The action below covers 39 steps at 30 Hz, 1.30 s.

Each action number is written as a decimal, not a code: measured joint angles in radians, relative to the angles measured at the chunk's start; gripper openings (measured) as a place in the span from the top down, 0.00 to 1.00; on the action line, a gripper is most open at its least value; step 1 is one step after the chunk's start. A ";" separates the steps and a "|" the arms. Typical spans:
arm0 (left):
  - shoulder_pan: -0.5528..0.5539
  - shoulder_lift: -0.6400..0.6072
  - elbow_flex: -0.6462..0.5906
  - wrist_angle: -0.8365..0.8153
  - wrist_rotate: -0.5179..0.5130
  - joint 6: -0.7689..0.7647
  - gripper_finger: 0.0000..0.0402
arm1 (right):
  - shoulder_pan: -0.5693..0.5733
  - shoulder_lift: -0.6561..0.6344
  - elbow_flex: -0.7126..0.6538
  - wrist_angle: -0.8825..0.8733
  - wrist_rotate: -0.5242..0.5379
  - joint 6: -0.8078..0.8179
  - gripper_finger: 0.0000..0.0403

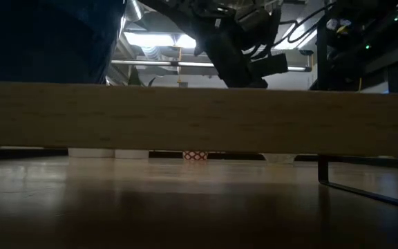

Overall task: Place coffee mugs
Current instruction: Put the green patterned mug on the shelf

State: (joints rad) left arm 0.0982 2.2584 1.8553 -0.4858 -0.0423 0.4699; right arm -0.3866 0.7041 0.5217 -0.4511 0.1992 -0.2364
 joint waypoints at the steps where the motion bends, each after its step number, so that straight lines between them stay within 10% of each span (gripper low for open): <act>1: 0.000 0.000 0.000 0.001 -0.002 -0.016 0.95 | 0.000 0.013 0.000 0.000 0.031 0.000 0.99; 16: -0.014 -0.099 0.001 -0.079 -0.099 -0.161 0.95 | 0.000 0.170 0.000 -0.052 0.107 0.020 0.99; 26: -0.015 -0.215 0.001 -0.175 -0.155 -0.250 0.95 | -0.051 0.176 0.063 -0.021 0.393 0.051 1.00; 33: -0.044 -0.310 0.002 -0.198 -0.250 -0.288 0.95 | -0.233 0.351 0.030 0.076 0.370 0.014 1.00; 39: -0.067 -0.377 0.003 -0.223 -0.308 -0.332 0.95 | -0.391 0.504 0.016 0.303 0.111 -0.062 1.00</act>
State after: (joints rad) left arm 0.0312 1.8811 1.8580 -0.7093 -0.3499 0.1382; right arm -0.7772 1.2079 0.5381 -0.1484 0.3101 -0.2981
